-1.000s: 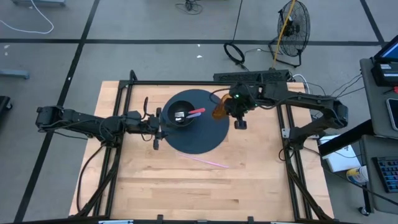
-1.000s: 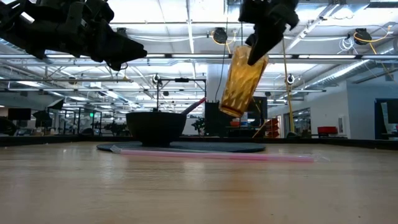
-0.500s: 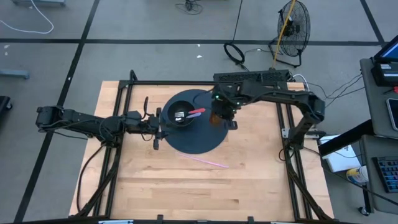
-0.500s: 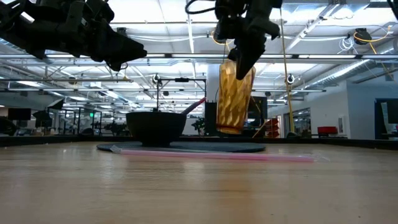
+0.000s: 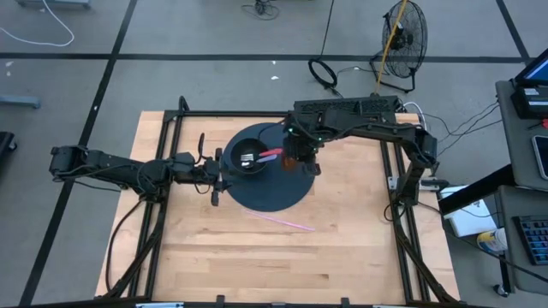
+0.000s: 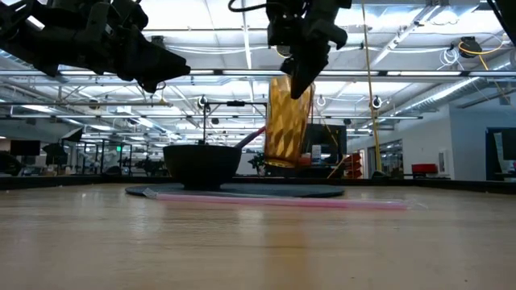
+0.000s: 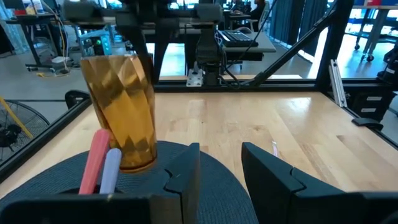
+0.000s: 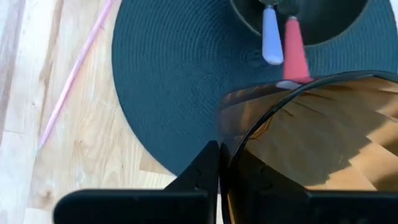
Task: Pick & Place Utensil
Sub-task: Put the brown glass on the placemat
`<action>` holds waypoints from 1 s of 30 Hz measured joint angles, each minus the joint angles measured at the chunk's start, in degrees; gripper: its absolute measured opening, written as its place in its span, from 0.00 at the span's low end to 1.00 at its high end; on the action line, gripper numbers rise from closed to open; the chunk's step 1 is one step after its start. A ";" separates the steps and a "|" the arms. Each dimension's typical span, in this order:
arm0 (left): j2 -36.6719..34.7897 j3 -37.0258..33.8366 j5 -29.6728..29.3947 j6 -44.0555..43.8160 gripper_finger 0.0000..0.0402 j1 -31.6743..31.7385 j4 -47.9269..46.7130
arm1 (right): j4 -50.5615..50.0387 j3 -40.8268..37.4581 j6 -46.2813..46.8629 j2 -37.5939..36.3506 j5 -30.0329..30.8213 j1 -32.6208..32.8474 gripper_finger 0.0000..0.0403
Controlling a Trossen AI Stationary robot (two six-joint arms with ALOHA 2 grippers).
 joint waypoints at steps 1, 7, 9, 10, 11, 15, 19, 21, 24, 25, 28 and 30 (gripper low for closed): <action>0.00 0.00 0.00 0.00 0.30 0.00 -0.02 | -0.39 0.20 0.00 0.45 0.00 -0.04 0.02; 0.00 0.00 0.02 0.02 0.30 0.00 -0.02 | -1.69 0.20 0.02 2.90 0.09 -0.06 0.02; 0.00 0.00 0.02 -0.15 0.30 0.00 -0.07 | -2.10 0.18 -0.15 3.84 0.11 -0.06 0.02; 0.00 0.00 0.02 -0.15 0.30 0.00 -0.09 | -2.03 0.16 -0.41 4.16 0.15 -0.08 0.02; 0.00 0.00 0.02 -0.15 0.30 -0.02 -0.11 | -1.75 0.16 -0.80 4.36 0.15 -0.15 0.02; 0.00 0.00 0.02 0.02 0.30 -0.02 -0.09 | -0.81 0.17 -1.21 4.57 0.15 -1.02 0.02; 0.00 0.00 0.02 -0.02 0.30 -0.02 -0.11 | 0.47 0.18 -1.42 4.60 0.26 -1.66 0.02; 0.00 0.00 0.02 0.02 0.30 -0.02 -0.18 | -0.19 0.18 -1.22 4.60 0.24 -1.66 0.03; 0.00 0.00 0.02 0.07 0.30 -0.02 -0.24 | -1.05 0.16 -1.20 4.60 0.23 -1.61 0.03; 0.00 0.00 0.02 0.07 0.30 -0.02 -0.26 | -1.00 0.16 -1.20 4.60 0.24 -1.61 0.03; 0.00 0.00 0.02 0.07 0.30 -0.02 -0.26 | -0.88 0.16 -1.13 4.60 0.24 -1.62 0.03; 0.00 0.00 0.02 0.07 0.30 -0.02 -0.37 | -0.92 0.16 -1.04 4.60 0.24 -1.63 0.03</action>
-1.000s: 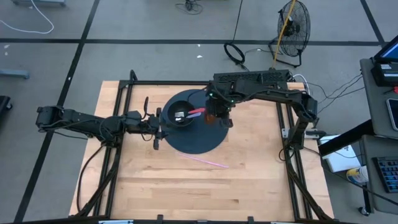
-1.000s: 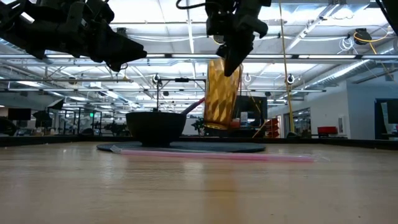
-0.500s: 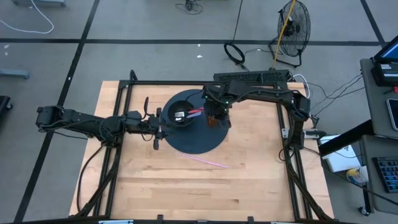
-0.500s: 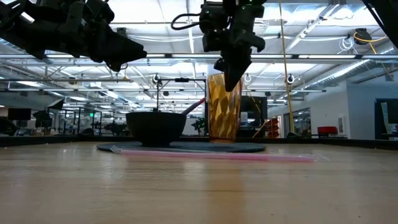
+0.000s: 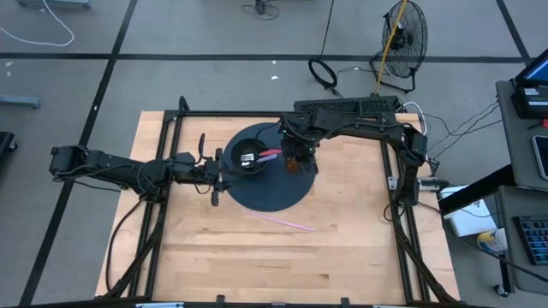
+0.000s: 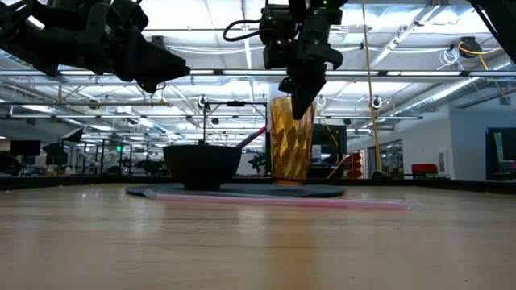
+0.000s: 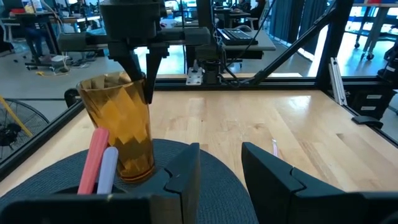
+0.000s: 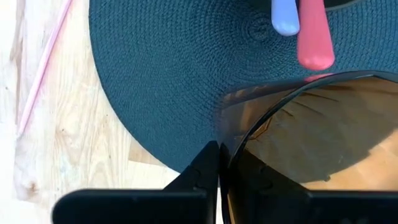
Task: Pick & Place Utensil
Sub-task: Put the brown glass on the placemat
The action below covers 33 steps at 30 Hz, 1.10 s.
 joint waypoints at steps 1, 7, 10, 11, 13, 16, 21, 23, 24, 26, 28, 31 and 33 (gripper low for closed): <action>0.00 0.00 0.00 0.00 0.30 0.00 -0.08 | 0.02 0.00 0.07 0.00 0.02 0.00 0.03; 0.00 0.00 0.00 0.01 0.30 0.00 -0.14 | 0.10 -0.02 0.65 0.00 0.00 0.01 0.04; 0.00 0.00 0.00 0.02 0.30 0.00 -0.14 | 0.29 -0.02 0.60 0.00 -0.09 0.02 0.07; 0.00 0.00 0.00 0.02 0.30 0.00 -0.14 | 0.43 -0.02 0.62 0.00 -0.15 0.04 0.08; 0.00 0.00 0.00 0.04 0.30 0.00 -0.16 | 0.66 -0.02 0.64 -0.04 -0.17 0.04 0.09; 0.00 0.00 0.00 0.06 0.30 0.00 -0.27 | 0.58 -0.02 0.65 -0.04 -0.18 0.13 0.11; 0.02 0.00 0.01 0.07 0.30 0.00 -1.56 | 0.74 -0.02 1.31 -0.04 -0.22 0.15 0.13; 0.02 0.00 0.00 0.07 0.30 0.00 -1.94 | 0.72 -0.02 1.40 -0.04 -0.22 0.19 0.15; 0.02 0.00 0.01 0.07 0.30 0.00 -2.02 | 0.72 -0.02 1.52 -0.04 -0.23 0.22 0.15; 0.02 0.00 0.00 0.07 0.30 0.02 -1.97 | 0.70 -0.02 1.57 -0.04 -0.23 0.30 0.17; 0.03 0.00 0.00 0.07 0.30 0.00 -1.97 | 0.68 -0.02 1.88 -0.04 -0.21 0.52 0.18; 0.04 0.00 0.00 0.07 0.30 0.02 -1.93 | 0.29 -0.04 2.13 -0.04 -0.20 0.94 0.20; 0.02 0.00 0.00 0.07 0.30 0.01 -1.92 | 0.31 -0.07 2.45 -0.04 -0.17 0.98 0.22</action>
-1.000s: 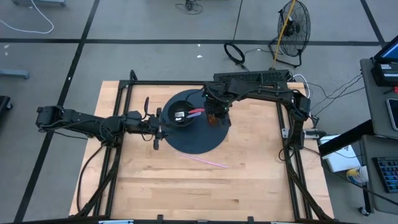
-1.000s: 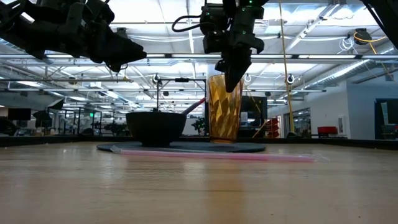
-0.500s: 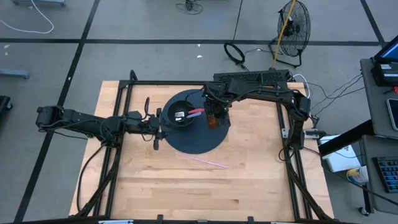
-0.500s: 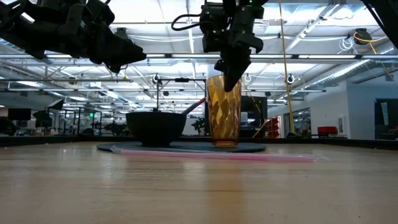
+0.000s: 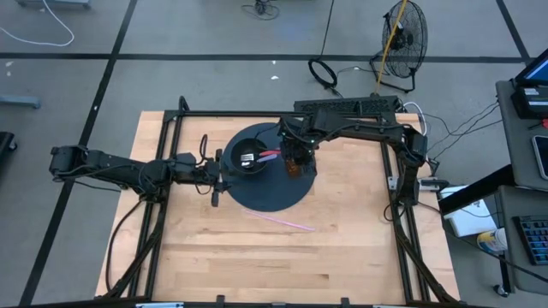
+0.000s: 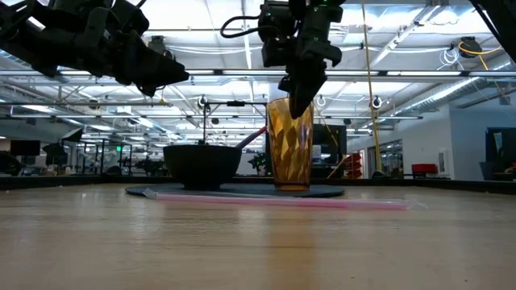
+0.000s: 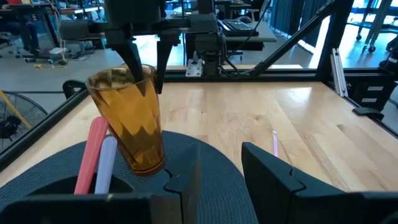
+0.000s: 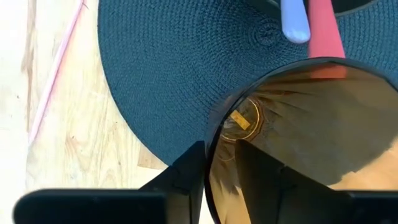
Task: Pick & Place Utensil
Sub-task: Put the brown glass on the placemat, then put the straw into the glass
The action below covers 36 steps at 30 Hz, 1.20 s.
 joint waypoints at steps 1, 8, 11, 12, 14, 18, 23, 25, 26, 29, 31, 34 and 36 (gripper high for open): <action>0.00 0.00 0.02 0.00 0.30 0.00 0.01 | -0.01 0.00 0.21 0.00 0.00 0.00 0.23; 0.00 0.00 0.00 -0.13 0.30 0.01 0.03 | -0.23 0.00 0.40 -0.15 2.68 -0.04 0.29; 0.00 0.00 0.01 -0.11 0.30 0.00 0.06 | -0.46 0.00 0.40 -0.84 3.19 -0.04 0.31; 0.00 0.00 0.01 -0.09 0.30 -0.01 0.07 | -0.47 0.14 0.51 -0.90 3.18 -0.01 0.31; 0.00 0.00 0.00 -0.09 0.30 -0.01 0.08 | -1.19 0.56 0.94 -1.09 3.18 0.07 0.32; 0.00 0.00 0.00 -0.07 0.30 -0.01 0.14 | -1.01 1.26 0.97 -1.81 3.20 0.72 0.33; 0.00 0.00 0.00 -0.13 0.30 -0.01 0.23 | -1.70 1.11 1.01 -1.57 3.18 1.52 0.33; 0.00 0.00 0.00 -0.17 0.30 0.01 0.22 | -1.75 1.11 1.06 -1.64 3.21 1.75 0.33; 0.00 0.00 0.00 -0.24 0.30 -0.01 0.23 | -1.77 1.11 1.21 -1.66 3.21 1.81 0.33; 0.00 0.00 0.00 -0.31 0.30 0.00 0.21 | -1.79 1.07 1.21 -2.59 3.40 1.97 0.33; 0.00 0.00 0.00 -0.33 0.30 0.00 0.29 | -1.08 1.12 1.19 -3.90 3.38 1.99 0.33; -0.02 0.00 0.00 -0.39 0.30 0.01 0.65 | -0.69 1.18 1.16 -6.13 3.71 1.99 0.33; -0.02 0.00 0.00 -0.41 0.30 -0.01 0.61 | 0.02 1.18 1.20 -7.74 5.24 2.25 0.33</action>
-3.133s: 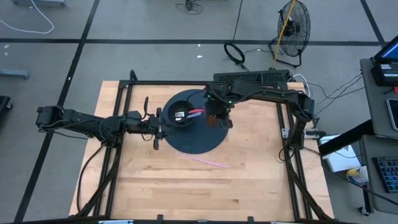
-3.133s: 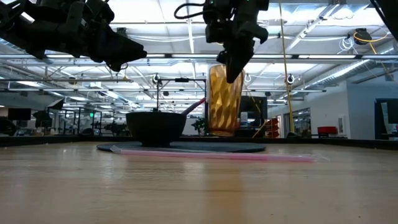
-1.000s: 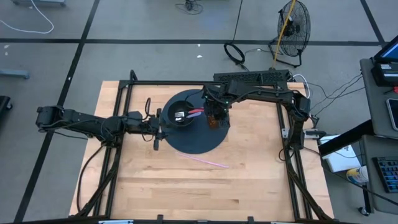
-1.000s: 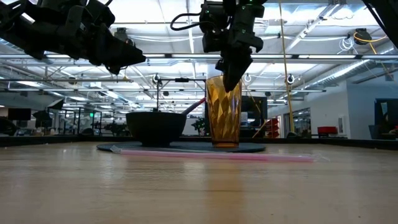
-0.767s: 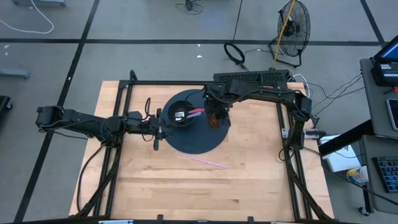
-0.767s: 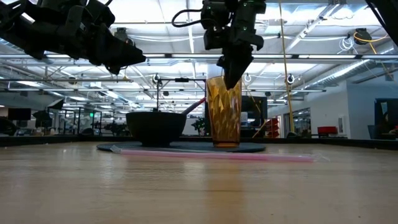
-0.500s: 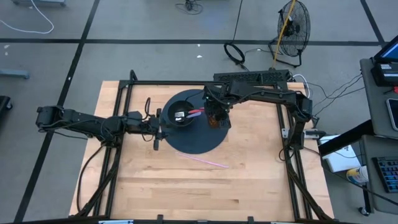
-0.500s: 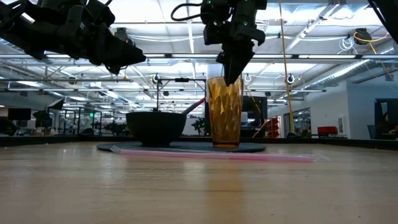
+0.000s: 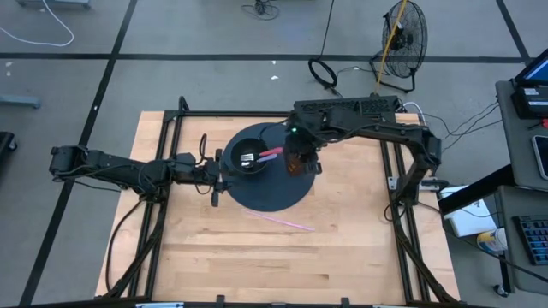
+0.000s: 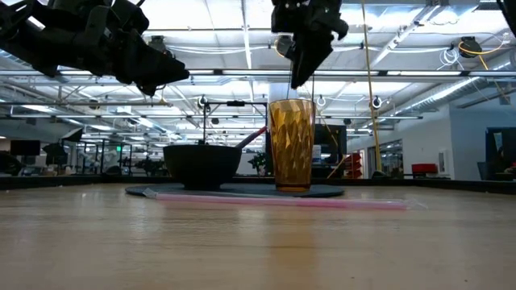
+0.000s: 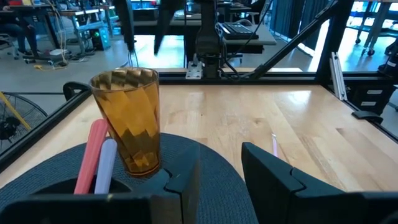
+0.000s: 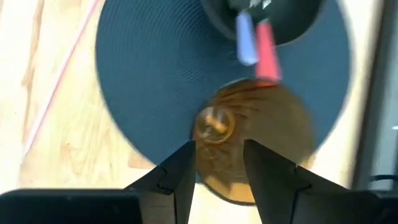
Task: Pick & Place Utensil
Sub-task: Put the straw into the glass
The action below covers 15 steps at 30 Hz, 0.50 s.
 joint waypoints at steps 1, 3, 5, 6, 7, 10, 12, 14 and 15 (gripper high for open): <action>0.00 0.00 0.00 -0.01 0.30 -0.01 0.04 | 0.10 0.00 0.10 -1.08 0.77 0.14 0.33; 0.00 0.00 0.00 -0.03 0.30 0.01 0.28 | -0.03 0.00 0.63 -3.25 1.16 0.69 0.33; 0.00 0.00 0.00 -0.03 0.30 -0.01 0.30 | 0.32 0.00 1.46 -5.29 1.08 1.51 0.33; 0.00 0.00 0.00 -0.03 0.30 -0.01 0.30 | 0.28 -0.01 2.24 -6.26 0.97 2.09 0.33; 0.00 0.00 0.00 -0.03 0.30 0.01 0.32 | 0.44 -0.02 3.09 -7.04 0.94 2.75 0.33; 0.00 0.00 0.00 -0.03 0.30 -0.01 0.32 | 1.28 -0.02 5.65 -9.39 0.85 5.35 0.33; 0.00 0.00 0.07 -0.08 0.30 -0.01 0.29 | 1.47 -0.02 7.49 -10.24 0.74 7.58 0.33; 0.00 0.00 0.09 -0.15 0.30 -0.03 0.26 | 1.94 0.00 9.06 -10.31 0.73 10.06 0.33; 0.00 0.00 0.09 -0.25 0.30 -0.03 0.25 | 1.88 -0.16 10.05 -10.33 0.72 11.34 0.33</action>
